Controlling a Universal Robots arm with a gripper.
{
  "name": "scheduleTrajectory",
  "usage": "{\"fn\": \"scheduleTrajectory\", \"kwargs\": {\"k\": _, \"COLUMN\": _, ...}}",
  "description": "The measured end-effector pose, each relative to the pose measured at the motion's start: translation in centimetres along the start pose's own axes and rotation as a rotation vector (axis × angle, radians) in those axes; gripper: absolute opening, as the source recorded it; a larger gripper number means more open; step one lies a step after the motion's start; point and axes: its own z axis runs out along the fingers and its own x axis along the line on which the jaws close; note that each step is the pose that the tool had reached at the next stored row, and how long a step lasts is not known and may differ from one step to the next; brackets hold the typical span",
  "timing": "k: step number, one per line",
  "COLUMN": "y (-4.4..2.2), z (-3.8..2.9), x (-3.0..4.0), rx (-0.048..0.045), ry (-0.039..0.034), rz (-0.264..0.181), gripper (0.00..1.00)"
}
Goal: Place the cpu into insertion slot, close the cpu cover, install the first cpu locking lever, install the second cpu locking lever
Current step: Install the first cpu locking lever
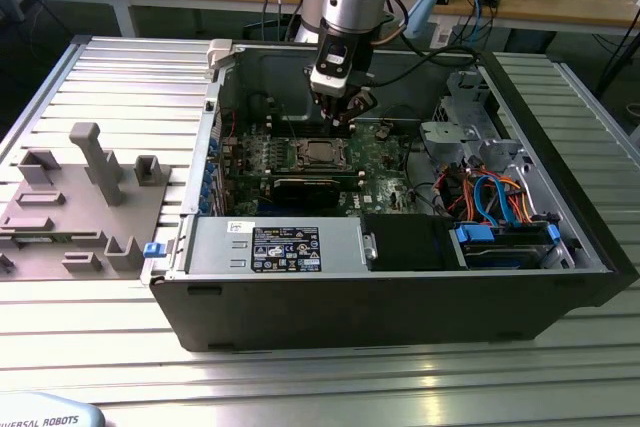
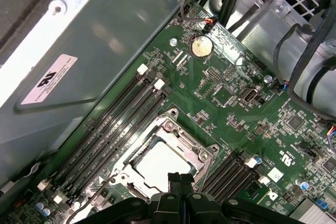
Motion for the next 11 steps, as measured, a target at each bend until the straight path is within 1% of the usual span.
{"fn": "scheduleTrajectory", "kwargs": {"k": 11, "y": 0.0, "z": 0.0, "x": 0.0, "rx": -0.0001, "ry": -0.0014, "rz": -0.021, "gripper": 0.11}}
